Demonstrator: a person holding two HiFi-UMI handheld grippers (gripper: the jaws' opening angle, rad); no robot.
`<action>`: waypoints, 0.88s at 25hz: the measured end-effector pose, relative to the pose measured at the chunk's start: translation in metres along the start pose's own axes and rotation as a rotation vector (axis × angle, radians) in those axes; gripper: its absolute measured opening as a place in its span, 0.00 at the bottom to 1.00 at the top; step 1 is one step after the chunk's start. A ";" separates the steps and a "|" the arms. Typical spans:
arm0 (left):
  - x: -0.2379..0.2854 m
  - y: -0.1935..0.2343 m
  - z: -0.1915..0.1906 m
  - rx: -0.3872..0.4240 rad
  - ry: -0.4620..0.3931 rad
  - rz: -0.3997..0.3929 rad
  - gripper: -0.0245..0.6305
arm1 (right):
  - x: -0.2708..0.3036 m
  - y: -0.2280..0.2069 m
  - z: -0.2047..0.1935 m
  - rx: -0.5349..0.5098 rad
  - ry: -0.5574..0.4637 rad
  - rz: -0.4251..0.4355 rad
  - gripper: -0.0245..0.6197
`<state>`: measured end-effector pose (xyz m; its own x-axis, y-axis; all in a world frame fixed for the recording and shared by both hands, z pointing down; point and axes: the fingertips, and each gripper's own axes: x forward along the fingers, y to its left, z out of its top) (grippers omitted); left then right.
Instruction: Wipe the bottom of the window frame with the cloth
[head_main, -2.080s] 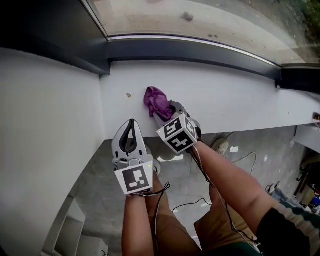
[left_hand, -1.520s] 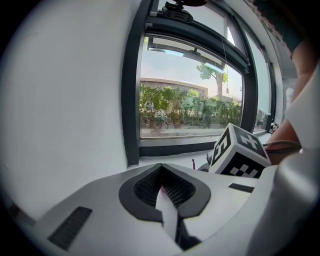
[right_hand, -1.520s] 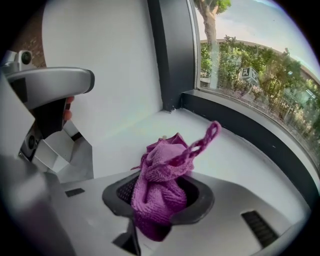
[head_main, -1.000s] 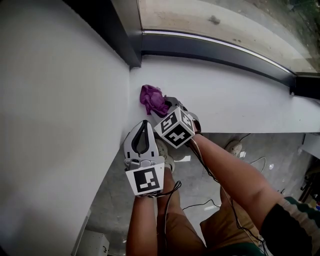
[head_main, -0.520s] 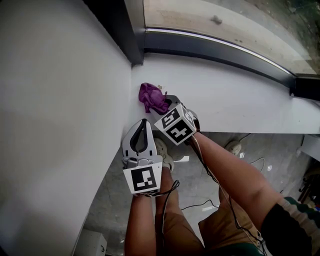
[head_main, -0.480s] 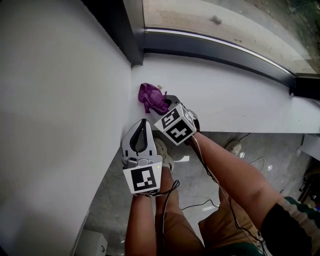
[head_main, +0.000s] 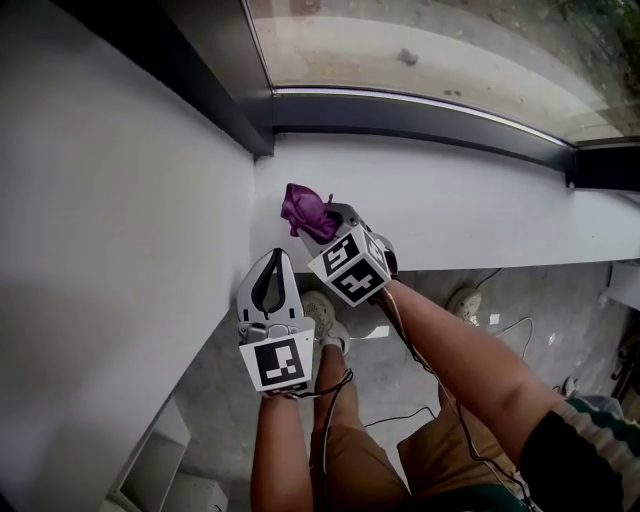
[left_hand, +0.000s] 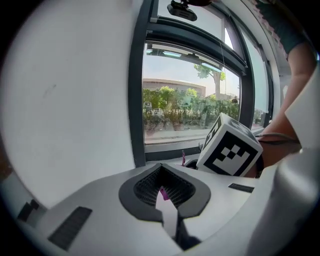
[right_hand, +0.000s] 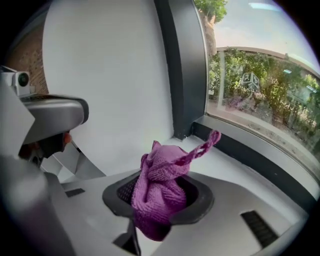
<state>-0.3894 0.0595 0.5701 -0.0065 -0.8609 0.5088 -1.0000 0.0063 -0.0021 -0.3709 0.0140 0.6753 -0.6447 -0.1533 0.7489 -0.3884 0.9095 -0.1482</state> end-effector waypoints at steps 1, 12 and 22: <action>-0.002 -0.002 0.004 0.009 0.000 0.002 0.04 | -0.007 -0.001 0.003 0.004 -0.009 -0.002 0.26; -0.016 -0.045 0.067 0.077 -0.032 -0.018 0.04 | -0.101 -0.022 0.040 0.055 -0.137 -0.030 0.26; -0.039 -0.117 0.134 0.100 -0.070 -0.082 0.04 | -0.241 -0.055 0.068 0.137 -0.289 -0.067 0.26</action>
<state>-0.2719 0.0239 0.4356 0.0788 -0.8900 0.4492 -0.9923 -0.1133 -0.0503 -0.2391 -0.0249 0.4594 -0.7673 -0.3323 0.5484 -0.5088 0.8360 -0.2054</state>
